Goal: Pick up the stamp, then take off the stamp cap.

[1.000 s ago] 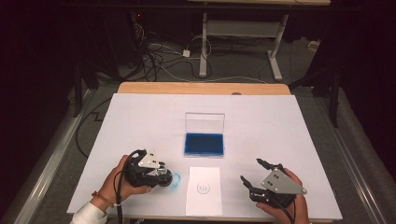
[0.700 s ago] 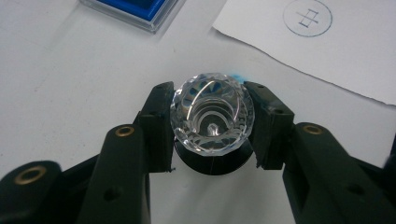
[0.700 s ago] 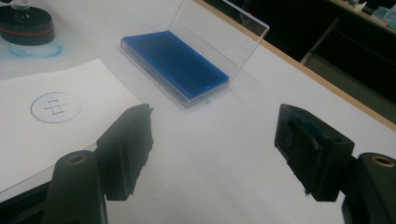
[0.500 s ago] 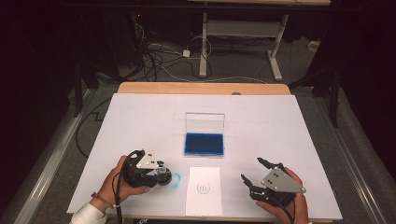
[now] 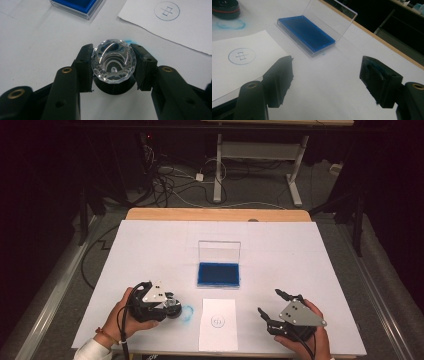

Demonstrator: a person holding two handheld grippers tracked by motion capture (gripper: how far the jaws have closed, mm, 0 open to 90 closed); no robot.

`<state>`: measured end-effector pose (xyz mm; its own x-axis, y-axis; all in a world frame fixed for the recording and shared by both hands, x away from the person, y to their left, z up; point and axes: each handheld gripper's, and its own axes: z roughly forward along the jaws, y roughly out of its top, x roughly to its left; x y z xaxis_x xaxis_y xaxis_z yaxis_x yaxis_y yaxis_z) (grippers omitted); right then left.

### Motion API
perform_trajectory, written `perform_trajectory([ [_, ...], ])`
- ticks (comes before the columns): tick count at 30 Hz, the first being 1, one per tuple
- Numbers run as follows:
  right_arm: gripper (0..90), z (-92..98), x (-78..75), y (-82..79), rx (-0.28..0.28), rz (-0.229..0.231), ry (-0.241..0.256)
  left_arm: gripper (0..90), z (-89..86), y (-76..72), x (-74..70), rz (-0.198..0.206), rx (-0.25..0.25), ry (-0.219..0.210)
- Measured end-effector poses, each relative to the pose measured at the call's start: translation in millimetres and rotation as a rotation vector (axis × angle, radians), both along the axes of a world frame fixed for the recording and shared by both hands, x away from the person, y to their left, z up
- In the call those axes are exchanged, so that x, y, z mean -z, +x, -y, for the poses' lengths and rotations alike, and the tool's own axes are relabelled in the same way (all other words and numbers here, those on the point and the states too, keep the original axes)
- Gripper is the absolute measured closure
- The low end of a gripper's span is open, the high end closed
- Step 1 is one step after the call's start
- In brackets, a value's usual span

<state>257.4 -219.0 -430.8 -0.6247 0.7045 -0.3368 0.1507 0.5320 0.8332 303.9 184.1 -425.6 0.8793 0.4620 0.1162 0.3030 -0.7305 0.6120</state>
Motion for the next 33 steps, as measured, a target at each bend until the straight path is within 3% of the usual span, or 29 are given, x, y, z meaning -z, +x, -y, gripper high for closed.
perform_trajectory([
  [11,25.3,0.6,1.6,5.4,0.017,-0.006,0.011,54.7,-7.7,0.1,-5.6,0.040,-0.032,-0.059],
  [33,24.7,-2.9,4.0,8.0,0.005,-0.019,0.001,54.7,-9.9,0.3,-18.1,0.074,-0.042,-0.104],
])
